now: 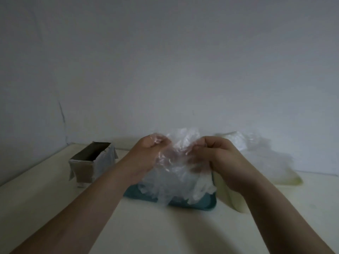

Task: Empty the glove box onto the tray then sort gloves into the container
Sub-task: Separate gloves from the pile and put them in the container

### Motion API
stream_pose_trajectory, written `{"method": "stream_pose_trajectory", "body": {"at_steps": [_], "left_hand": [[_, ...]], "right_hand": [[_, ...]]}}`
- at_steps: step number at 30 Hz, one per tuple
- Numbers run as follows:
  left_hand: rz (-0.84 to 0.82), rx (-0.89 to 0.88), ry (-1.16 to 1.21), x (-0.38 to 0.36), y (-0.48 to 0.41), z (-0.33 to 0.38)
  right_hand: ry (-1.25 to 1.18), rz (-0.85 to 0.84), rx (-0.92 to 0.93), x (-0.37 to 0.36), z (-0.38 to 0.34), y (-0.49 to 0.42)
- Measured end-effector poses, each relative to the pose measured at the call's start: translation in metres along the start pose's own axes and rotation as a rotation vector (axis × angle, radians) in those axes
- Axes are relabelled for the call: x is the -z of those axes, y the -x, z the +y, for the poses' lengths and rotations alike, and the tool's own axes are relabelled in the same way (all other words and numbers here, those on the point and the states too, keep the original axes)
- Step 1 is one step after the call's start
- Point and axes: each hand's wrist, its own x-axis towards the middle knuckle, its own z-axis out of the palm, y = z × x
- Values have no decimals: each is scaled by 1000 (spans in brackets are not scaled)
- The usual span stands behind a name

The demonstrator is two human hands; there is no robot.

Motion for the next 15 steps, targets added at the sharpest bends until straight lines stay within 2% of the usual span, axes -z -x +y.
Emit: {"method": "stream_pose_trajectory", "body": {"at_steps": [3, 8, 15], "left_hand": [[-12, -2, 0, -26, -10, 5], [-108, 114, 122, -62, -26, 16], [-178, 25, 209, -69, -35, 50]], "right_hand": [[105, 144, 6, 35, -17, 8], [176, 249, -81, 108, -28, 6], [204, 347, -206, 165, -14, -17]]}}
